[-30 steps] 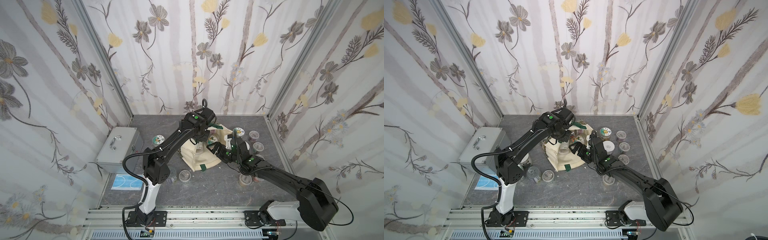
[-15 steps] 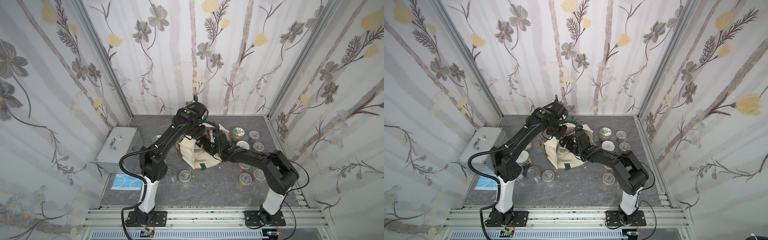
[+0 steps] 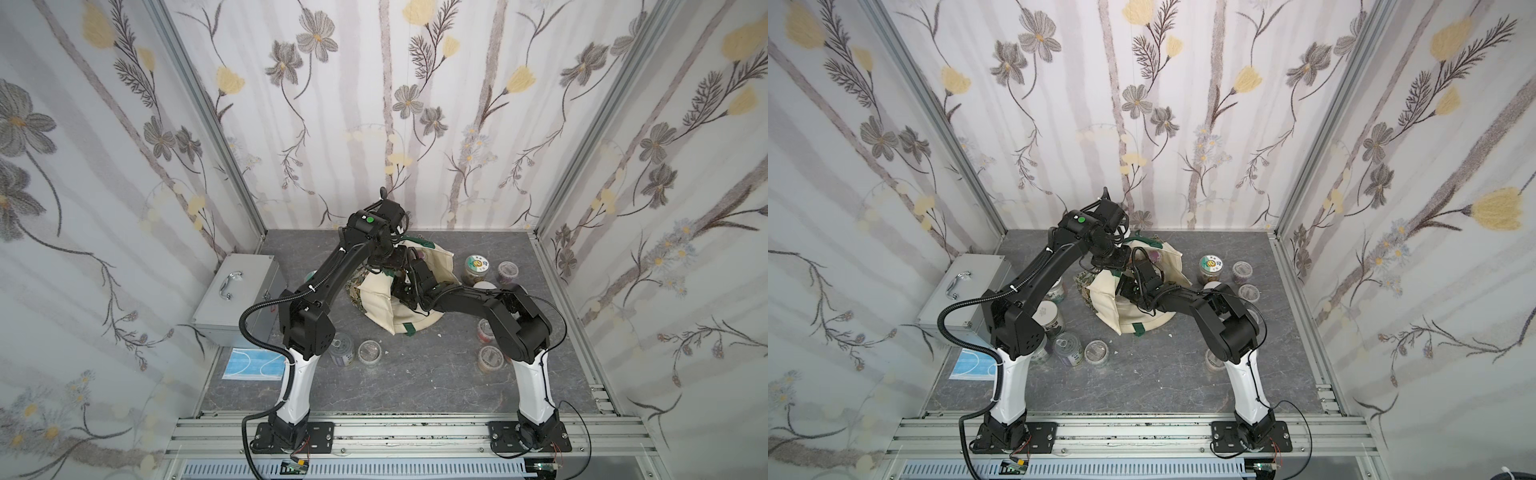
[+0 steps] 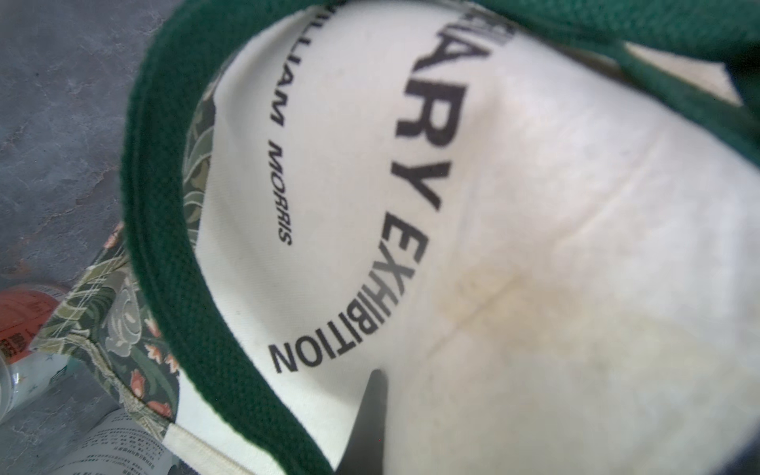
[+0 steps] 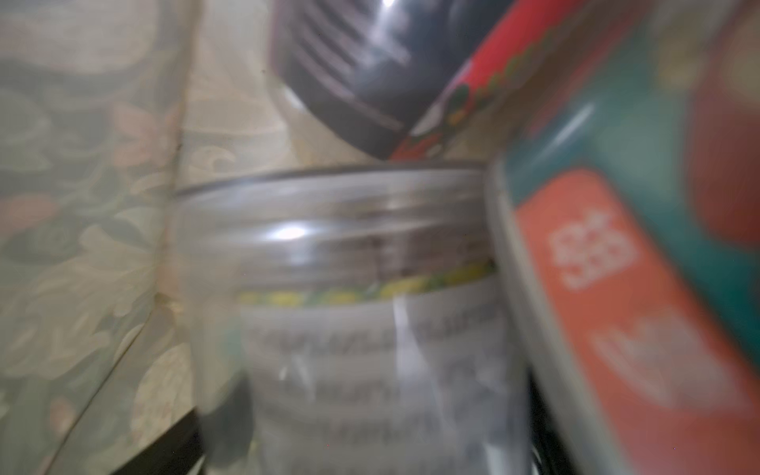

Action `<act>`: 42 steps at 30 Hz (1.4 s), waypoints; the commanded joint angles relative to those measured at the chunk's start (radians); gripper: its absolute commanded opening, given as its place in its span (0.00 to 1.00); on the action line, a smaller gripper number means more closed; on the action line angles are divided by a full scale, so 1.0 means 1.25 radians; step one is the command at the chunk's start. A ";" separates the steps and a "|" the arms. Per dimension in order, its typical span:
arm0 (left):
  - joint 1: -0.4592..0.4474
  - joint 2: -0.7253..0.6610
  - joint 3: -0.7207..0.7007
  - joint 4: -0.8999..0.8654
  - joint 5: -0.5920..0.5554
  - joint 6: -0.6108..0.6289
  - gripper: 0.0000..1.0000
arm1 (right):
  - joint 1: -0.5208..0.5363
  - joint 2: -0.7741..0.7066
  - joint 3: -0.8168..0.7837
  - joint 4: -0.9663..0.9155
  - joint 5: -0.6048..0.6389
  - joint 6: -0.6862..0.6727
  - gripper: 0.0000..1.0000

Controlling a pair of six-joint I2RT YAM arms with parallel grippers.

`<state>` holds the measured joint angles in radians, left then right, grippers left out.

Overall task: Take out the seed jars from the canvas bag
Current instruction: Adjust the canvas bag at the center of the board, then pick up the seed jar from the canvas bag.

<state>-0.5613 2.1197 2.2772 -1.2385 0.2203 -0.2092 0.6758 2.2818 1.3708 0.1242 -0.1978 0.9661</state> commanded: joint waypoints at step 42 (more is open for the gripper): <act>0.221 -0.058 -0.102 0.148 0.374 -0.178 0.73 | 0.038 -0.939 -0.552 0.258 0.214 -0.588 0.65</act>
<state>-0.2852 2.0686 2.1391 -1.0546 0.6918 -0.4458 0.7124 1.1477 0.6823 0.3412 0.0013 0.3580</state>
